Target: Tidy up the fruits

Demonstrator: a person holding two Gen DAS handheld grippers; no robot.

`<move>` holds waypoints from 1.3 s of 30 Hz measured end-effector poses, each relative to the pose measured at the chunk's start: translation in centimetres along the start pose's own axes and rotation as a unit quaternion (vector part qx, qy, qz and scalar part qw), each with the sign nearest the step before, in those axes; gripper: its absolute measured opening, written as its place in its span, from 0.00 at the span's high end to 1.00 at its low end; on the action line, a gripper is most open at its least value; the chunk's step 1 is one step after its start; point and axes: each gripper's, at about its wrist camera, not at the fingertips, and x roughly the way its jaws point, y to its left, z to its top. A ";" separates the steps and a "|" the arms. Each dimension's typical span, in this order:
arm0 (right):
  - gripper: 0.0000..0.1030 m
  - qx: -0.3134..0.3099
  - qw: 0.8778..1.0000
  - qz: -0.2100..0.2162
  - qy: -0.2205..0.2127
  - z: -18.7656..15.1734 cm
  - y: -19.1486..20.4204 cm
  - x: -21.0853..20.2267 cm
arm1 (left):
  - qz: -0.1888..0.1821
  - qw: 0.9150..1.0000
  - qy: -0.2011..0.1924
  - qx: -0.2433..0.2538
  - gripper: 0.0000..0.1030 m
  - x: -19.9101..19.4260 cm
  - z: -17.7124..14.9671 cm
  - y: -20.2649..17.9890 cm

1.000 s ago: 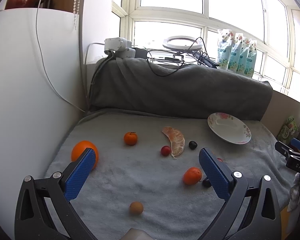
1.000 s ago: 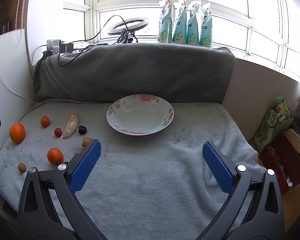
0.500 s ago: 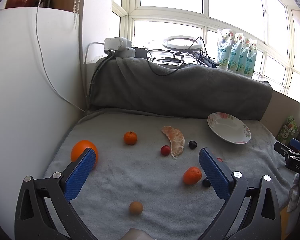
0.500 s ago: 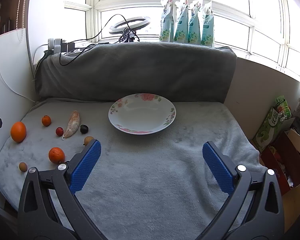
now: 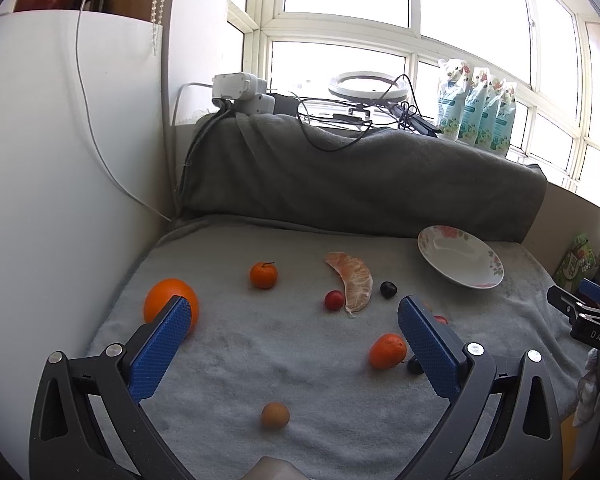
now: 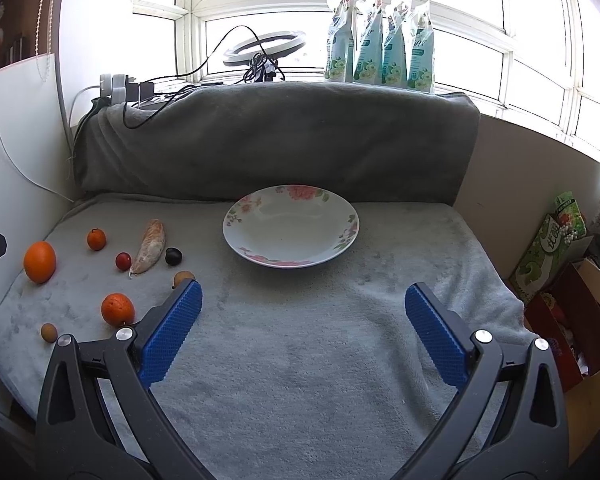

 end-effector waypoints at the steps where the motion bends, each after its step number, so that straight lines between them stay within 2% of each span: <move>1: 0.00 0.000 1.000 0.001 0.000 0.0 0.1 0.0 | 0.000 1.000 0.000 0.000 0.01 0.0 0.0 0.1; 21: 0.00 -0.022 0.999 0.028 0.005 0.6 2.0 1.0 | 0.003 1.000 0.006 -0.021 0.01 0.2 -0.4 2.1; 32: 0.00 -0.050 0.994 0.097 0.016 2.4 5.2 2.7 | 0.017 0.998 0.022 -0.048 0.01 0.4 -1.6 5.3; 39: 0.00 -0.081 0.983 0.157 0.043 3.6 8.8 4.9 | 0.035 0.996 0.041 -0.068 0.02 1.1 -2.7 7.6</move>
